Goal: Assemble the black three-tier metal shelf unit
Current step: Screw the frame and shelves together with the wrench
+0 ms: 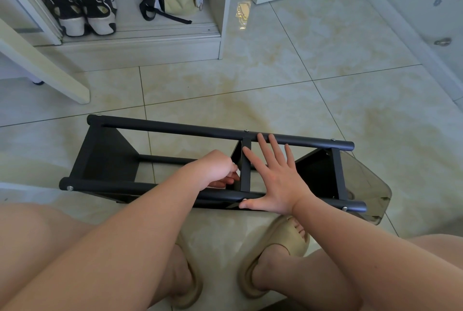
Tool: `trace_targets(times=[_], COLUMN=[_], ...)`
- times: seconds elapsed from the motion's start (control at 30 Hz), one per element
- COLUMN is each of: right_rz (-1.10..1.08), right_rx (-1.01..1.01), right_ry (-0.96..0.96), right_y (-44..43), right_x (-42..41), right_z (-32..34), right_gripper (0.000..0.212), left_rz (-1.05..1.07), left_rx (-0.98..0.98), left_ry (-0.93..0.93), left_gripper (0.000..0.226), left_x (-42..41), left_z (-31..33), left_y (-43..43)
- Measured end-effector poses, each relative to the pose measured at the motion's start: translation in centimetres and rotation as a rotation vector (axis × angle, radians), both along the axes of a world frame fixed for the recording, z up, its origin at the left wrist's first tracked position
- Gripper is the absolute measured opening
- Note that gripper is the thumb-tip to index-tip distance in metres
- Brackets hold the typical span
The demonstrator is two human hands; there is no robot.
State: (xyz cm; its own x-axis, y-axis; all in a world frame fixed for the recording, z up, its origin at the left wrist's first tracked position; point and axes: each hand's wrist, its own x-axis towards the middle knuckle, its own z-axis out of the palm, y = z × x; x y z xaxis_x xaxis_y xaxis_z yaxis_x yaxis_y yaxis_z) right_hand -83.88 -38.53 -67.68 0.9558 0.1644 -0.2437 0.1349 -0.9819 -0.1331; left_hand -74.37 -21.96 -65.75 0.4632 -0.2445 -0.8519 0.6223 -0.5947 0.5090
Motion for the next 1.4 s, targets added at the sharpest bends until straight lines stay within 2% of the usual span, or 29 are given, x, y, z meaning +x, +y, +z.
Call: trace_targets(times=[0.2, 0.4, 0.57, 0.83, 0.97, 1.17, 1.27, 1.4], right_rz=[0.0, -0.008, -0.009, -0.007, -0.01, -0.009, -0.006, -0.005], right_rx=[0.001, 0.009, 0.013, -0.01, 0.001, -0.001, -0.001, -0.006], right_ry=[-0.002, -0.004, -0.014, -0.004, -0.008, -0.009, -0.006, 0.007], right_y=[0.0, 0.0, 0.1, 0.1, 0.1, 0.0, 0.0, -0.1], right_x=[0.0, 0.0, 0.0, 0.0, -0.1, 0.1, 0.1, 0.2], right_z=[0.0, -0.1, -0.2, -0.1, -0.1, 0.0, -0.1, 0.0], right_gripper=[0.122, 0.123, 0.123, 0.123, 0.123, 0.123, 0.122, 0.123], left_rz=[-0.09, -0.213, -0.388, -0.601, -0.742, -0.912, -0.952, -0.873], left_rx=[-0.006, -0.007, 0.004, 0.011, 0.077, 0.137, 0.166, 0.167], left_ry=[-0.024, -0.076, -0.148, -0.224, -0.326, -0.317, -0.324, -0.357], left_gripper=[0.024, 0.019, 0.026, 0.02, 0.021, 0.026, 0.022, 0.021], left_x=[0.1, 0.2, 0.4, 0.5, 0.5, 0.7, 0.8, 1.0], left_z=[0.1, 0.8, 1.2, 1.2, 1.3, 1.1, 0.8, 1.1], left_y=[0.1, 0.4, 0.7, 1.5, 1.7, 1.7, 1.5, 1.7])
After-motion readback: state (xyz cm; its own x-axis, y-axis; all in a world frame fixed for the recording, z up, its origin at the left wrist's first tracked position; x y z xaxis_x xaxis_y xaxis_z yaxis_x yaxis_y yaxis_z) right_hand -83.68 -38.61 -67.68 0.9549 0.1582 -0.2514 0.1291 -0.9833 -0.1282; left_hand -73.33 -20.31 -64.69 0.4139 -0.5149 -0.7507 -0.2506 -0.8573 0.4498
